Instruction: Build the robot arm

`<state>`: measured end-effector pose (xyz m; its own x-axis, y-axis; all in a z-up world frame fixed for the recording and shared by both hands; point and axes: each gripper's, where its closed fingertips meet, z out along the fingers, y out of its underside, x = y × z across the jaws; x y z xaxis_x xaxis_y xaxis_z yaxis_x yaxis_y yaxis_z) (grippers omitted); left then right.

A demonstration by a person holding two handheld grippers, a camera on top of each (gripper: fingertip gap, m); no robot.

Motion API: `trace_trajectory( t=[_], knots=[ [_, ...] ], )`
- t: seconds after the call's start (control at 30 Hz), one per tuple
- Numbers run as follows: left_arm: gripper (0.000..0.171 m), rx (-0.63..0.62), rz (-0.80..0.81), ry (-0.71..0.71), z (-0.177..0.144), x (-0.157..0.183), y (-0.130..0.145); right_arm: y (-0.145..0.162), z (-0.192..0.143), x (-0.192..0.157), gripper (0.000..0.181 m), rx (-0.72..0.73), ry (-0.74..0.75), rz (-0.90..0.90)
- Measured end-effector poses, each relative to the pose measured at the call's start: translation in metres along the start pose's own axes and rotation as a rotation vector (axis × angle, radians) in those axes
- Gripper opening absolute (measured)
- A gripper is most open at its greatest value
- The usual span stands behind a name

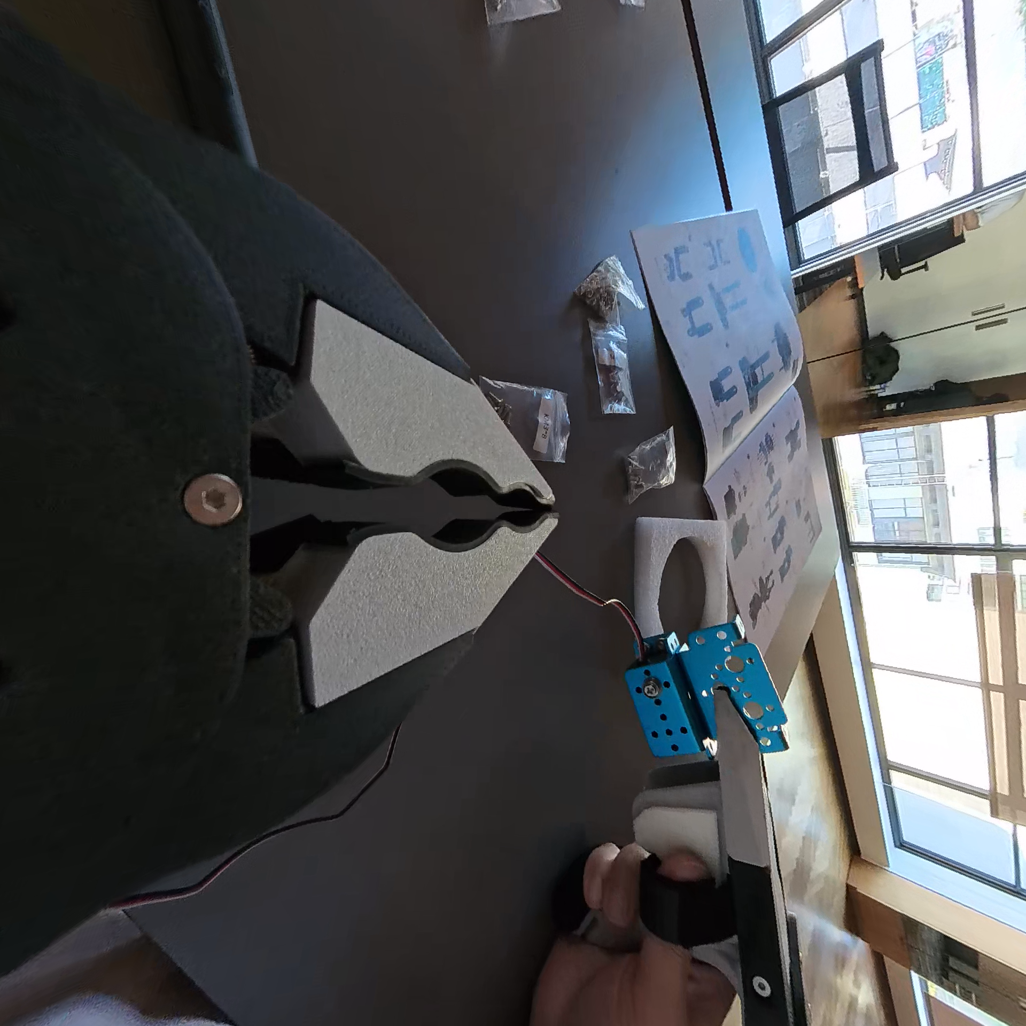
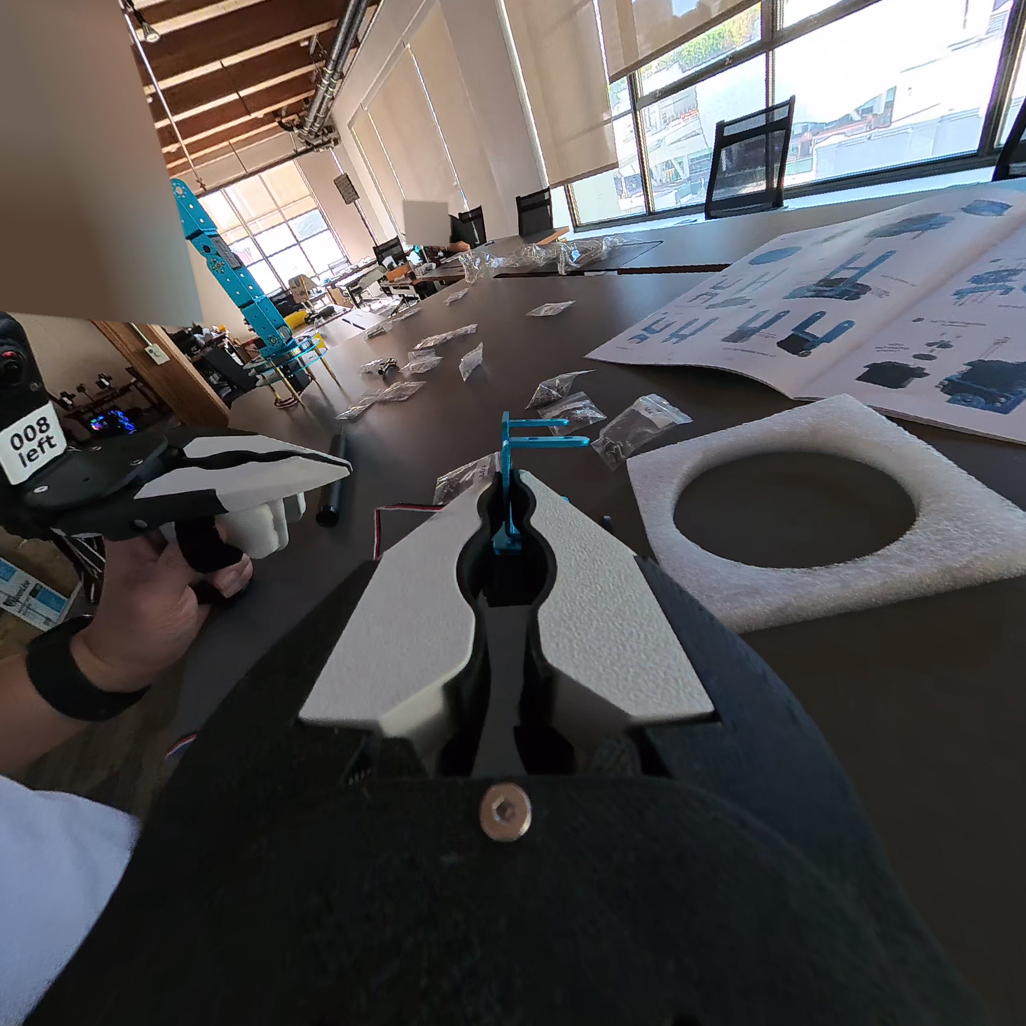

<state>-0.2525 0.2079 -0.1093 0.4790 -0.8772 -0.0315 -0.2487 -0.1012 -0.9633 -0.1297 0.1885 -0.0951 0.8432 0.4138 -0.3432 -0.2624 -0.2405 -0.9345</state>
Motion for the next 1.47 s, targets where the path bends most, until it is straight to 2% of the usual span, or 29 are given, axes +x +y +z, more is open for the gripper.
trace_trajectory(
  t=[0.53, 0.93, 1.47],
  knots=[
    [0.000, -0.008, 0.005, 0.004, 0.001, 0.001, 0.001, -0.002, -0.001, 0.002, 0.001, 0.015, 0.001, 0.013],
    [0.000, -0.082, 0.014, 0.017, 0.009, 0.004, 0.010, -0.003, -0.002, 0.007, 0.001, 0.027, -0.008, 0.067],
    [0.000, -0.104, 0.018, 0.014, 0.010, 0.004, 0.013, -0.004, -0.003, 0.013, 0.001, 0.037, -0.010, 0.132]
  ],
)
